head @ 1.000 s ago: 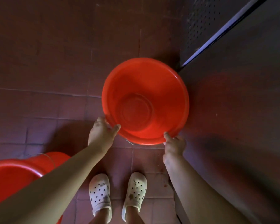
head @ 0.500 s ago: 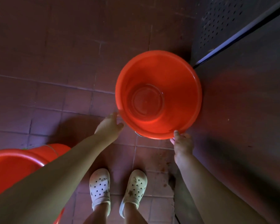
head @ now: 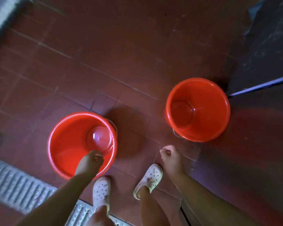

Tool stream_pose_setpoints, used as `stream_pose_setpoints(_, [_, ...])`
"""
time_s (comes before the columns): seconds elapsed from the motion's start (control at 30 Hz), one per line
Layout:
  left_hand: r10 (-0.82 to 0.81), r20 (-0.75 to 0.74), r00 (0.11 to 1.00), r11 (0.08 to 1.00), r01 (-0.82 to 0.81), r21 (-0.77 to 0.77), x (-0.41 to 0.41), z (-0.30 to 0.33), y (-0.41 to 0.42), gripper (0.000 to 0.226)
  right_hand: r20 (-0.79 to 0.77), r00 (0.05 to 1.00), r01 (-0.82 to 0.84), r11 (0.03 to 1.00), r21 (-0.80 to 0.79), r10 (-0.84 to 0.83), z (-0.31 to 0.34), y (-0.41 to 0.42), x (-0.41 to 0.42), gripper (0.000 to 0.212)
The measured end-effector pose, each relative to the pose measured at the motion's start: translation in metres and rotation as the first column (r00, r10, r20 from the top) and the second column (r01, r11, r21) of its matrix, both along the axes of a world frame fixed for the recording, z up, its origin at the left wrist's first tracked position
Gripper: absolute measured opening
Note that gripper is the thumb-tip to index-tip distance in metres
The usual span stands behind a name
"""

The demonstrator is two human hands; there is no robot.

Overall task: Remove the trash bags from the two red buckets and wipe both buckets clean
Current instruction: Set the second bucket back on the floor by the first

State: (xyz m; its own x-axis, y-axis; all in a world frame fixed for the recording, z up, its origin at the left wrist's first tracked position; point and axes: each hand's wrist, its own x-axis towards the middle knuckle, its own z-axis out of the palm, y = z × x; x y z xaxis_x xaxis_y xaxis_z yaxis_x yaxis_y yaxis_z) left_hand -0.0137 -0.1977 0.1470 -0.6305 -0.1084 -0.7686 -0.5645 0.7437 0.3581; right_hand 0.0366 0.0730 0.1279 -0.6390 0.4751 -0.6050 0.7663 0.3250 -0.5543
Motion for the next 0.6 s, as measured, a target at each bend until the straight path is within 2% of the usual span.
stream_pose_setpoints(0.1, [0.111, 0.001, 0.994, 0.994, -0.111, -0.022, 0.017, -0.006, -0.057, 0.016, -0.008, 0.997, -0.081, 0.997, -0.015, 0.081, -0.003, -0.054, -0.005, 0.009])
stream_pose_setpoints(0.23, [0.125, -0.016, 0.992, 0.985, -0.126, -0.118, 0.036, -0.045, -0.126, 0.022, 0.088, 0.982, -0.166, 0.986, -0.006, 0.166, -0.041, -0.126, 0.0, 0.011])
stream_pose_setpoints(0.33, [0.212, -0.039, 0.976, 0.96, -0.216, -0.181, 0.049, -0.079, -0.172, 0.033, 0.193, 0.966, -0.183, 0.982, 0.048, 0.171, -0.077, -0.172, 0.009, 0.014])
stream_pose_setpoints(0.4, [0.198, -0.077, 0.977, 0.951, -0.21, -0.225, 0.061, -0.096, -0.2, 0.041, 0.252, 0.964, -0.094, 0.995, 0.044, 0.079, -0.101, -0.199, 0.017, 0.017])
stream_pose_setpoints(0.47, [0.116, -0.059, 0.991, 0.961, -0.127, -0.244, 0.072, -0.11, -0.224, 0.059, 0.295, 0.953, 0.092, 0.995, -0.044, -0.075, -0.122, -0.228, 0.026, 0.022])
stream_pose_setpoints(0.53, [0.053, -0.021, 0.998, 0.984, -0.055, -0.171, 0.083, -0.123, -0.243, 0.076, 0.359, 0.909, 0.287, 0.944, -0.165, -0.214, -0.137, -0.259, 0.037, 0.022])
stream_pose_setpoints(0.6, [0.067, 0.003, 0.998, 0.998, -0.067, -0.019, 0.091, -0.132, -0.255, 0.082, 0.38, 0.881, 0.377, 0.905, -0.199, -0.283, -0.149, -0.285, 0.049, 0.023])
